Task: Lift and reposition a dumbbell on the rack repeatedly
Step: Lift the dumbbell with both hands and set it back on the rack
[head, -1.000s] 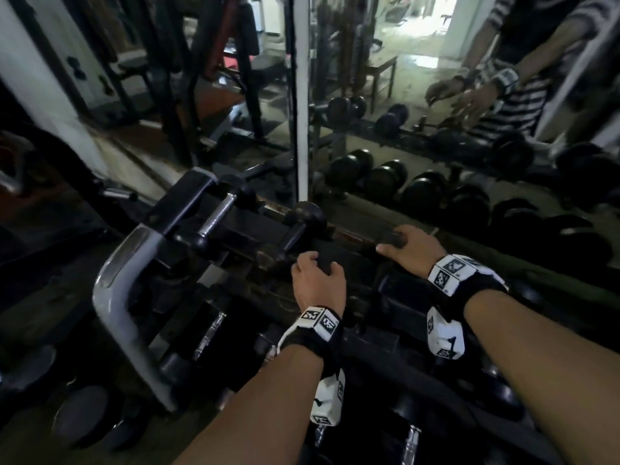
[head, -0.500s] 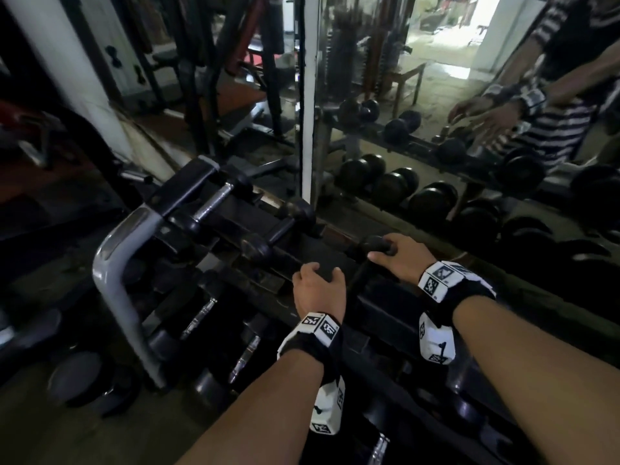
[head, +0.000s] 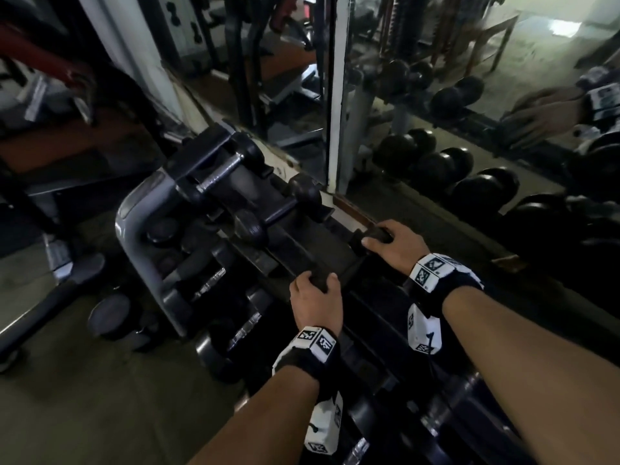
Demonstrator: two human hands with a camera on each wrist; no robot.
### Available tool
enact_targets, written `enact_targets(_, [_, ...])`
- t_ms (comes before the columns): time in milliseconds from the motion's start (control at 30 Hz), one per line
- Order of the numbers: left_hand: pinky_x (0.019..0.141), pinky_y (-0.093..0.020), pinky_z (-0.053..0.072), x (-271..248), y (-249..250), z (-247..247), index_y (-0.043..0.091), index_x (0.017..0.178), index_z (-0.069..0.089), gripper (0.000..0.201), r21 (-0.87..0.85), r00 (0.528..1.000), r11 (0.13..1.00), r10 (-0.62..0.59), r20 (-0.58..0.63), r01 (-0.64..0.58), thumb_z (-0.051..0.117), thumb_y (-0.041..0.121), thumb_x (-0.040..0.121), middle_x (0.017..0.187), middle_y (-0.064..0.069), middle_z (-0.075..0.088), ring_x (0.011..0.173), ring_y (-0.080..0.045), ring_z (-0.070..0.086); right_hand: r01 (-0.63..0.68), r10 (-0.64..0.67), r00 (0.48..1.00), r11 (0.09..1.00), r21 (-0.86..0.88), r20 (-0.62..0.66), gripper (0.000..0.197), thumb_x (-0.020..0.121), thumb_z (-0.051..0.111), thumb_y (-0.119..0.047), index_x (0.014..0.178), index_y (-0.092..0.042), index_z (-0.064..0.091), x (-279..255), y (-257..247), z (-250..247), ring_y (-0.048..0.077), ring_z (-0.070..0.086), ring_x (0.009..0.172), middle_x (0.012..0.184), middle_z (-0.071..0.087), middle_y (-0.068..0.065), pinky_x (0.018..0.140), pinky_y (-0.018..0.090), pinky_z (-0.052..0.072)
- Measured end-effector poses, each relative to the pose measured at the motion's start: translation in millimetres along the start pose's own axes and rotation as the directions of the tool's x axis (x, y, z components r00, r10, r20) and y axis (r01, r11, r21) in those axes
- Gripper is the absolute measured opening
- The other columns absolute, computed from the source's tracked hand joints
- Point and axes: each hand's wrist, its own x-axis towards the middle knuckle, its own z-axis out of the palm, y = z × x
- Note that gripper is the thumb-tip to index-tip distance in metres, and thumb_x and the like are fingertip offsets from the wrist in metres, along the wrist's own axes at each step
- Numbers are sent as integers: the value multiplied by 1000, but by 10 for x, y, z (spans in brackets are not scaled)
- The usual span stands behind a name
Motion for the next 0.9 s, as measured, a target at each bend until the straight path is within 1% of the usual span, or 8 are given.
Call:
enact_targets(167, [101,-34,40,30,-15,88,16,141,44,66,-116,984,978,-176,-17,173,63,49,88,141,-8,53,127,-27,51,-22,20,999,998,60,35,55,77,78,-51,124,-25,65,107,-27,60,27,59,119,126,66,4,104,36,46])
enact_targets(267, [90,-33,41,21,-3,99,19,134,47,63,-179,951,936,-308,2,304,65,53,84,126,-8,63,116,-31,58,-28,26,999,996,79,23,59,75,81,-48,126,-23,65,120,-38,83,27,59,121,129,65,5,105,37,46])
enact_targets(367, [82,-28,36,5,32,87,18,131,48,58,-187,943,925,-333,17,330,65,50,86,119,-10,65,110,-31,60,-34,33,999,996,78,22,55,76,80,-48,122,-23,67,117,-29,88,29,61,117,124,67,7,104,39,48])
enact_targets(500, [82,-29,36,31,57,32,18,132,48,57,-156,952,939,-301,60,307,63,47,85,121,-13,63,98,-28,56,-54,53,999,994,96,11,49,78,77,-47,119,-22,68,32,-44,48,27,62,113,120,68,6,101,37,49])
enact_targets(633, [84,-27,37,129,174,-141,23,132,51,55,-81,976,976,-196,91,204,64,47,84,124,-11,61,113,-32,56,-109,121,991,979,175,-56,41,81,77,-42,112,-18,69,-140,-23,-25,28,63,107,103,66,4,91,32,49])
enact_targets(733, [89,-30,45,231,367,-307,25,132,53,57,-54,989,995,-81,126,88,66,48,82,123,-10,63,112,-32,58,-123,160,978,960,250,-132,43,82,77,-41,115,-16,66,-297,-71,-84,30,64,110,111,69,8,91,32,49])
enact_targets(833, [85,-28,42,303,569,-474,26,135,53,60,-57,987,998,38,158,-29,69,48,81,126,-9,61,114,-31,57,-119,208,948,934,336,-241,49,82,76,-45,119,-15,66,-475,-217,-120,32,63,114,118,69,10,97,35,49])
enact_targets(900, [91,-31,44,352,677,-590,27,137,52,63,-56,978,993,117,173,-109,72,48,81,131,-8,60,120,-31,55,-111,247,918,911,397,-310,56,79,78,-48,120,-13,65,-584,-339,-110,32,62,116,121,69,10,100,37,49])
